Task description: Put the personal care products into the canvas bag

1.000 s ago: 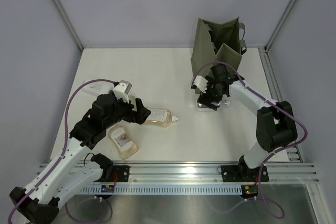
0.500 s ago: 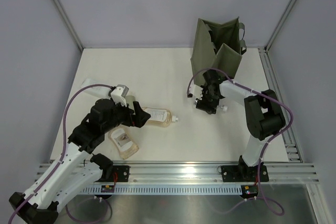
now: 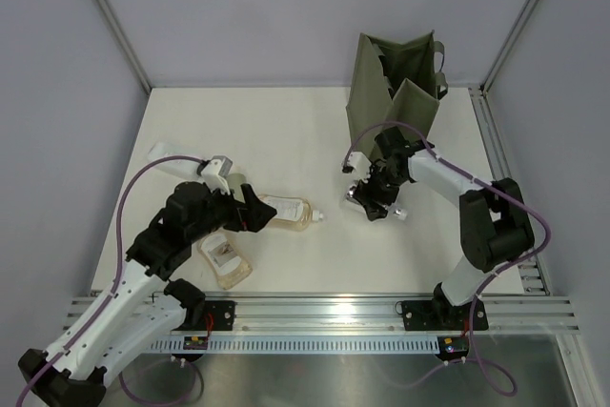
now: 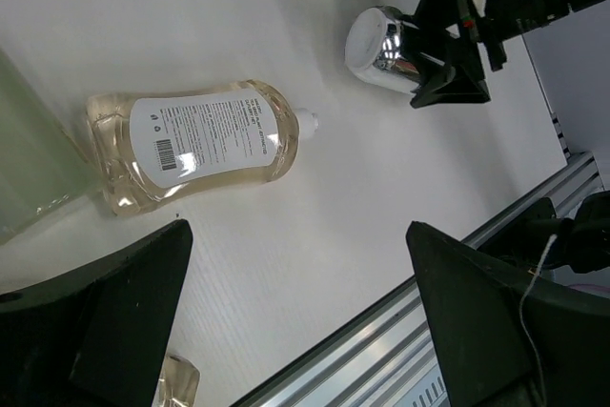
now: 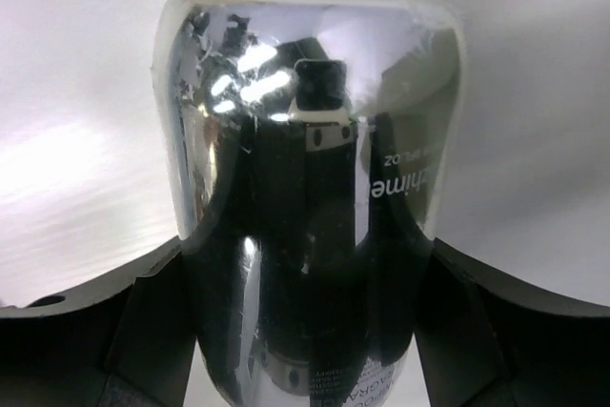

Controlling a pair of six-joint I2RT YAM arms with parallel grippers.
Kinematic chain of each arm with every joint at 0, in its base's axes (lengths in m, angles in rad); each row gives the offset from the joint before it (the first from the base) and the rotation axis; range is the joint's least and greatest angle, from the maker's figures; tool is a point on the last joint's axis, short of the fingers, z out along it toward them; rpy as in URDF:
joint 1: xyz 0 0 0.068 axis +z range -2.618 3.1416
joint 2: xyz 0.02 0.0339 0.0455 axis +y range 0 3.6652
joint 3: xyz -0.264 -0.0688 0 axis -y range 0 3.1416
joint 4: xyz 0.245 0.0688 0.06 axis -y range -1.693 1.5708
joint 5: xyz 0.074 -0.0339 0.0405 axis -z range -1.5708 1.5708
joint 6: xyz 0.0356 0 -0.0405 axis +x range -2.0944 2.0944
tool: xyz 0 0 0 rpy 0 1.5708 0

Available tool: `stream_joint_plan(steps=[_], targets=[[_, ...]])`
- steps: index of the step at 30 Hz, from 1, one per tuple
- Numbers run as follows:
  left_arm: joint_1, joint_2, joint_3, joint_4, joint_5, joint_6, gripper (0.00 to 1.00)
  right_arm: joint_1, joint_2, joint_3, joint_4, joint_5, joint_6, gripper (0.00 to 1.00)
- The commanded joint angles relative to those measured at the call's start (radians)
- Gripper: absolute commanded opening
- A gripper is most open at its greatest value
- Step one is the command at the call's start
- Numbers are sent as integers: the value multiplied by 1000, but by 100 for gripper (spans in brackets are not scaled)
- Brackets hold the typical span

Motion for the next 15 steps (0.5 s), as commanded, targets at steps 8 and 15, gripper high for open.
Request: stream_joint_plan(steps=[8,15], targets=[[4,57,-21,112,136,-51,99,-15,-270,190,-136,-471,225,0],[4,69,17,54,115,-32,99,-159,-201,620,-156,-548,427,0]])
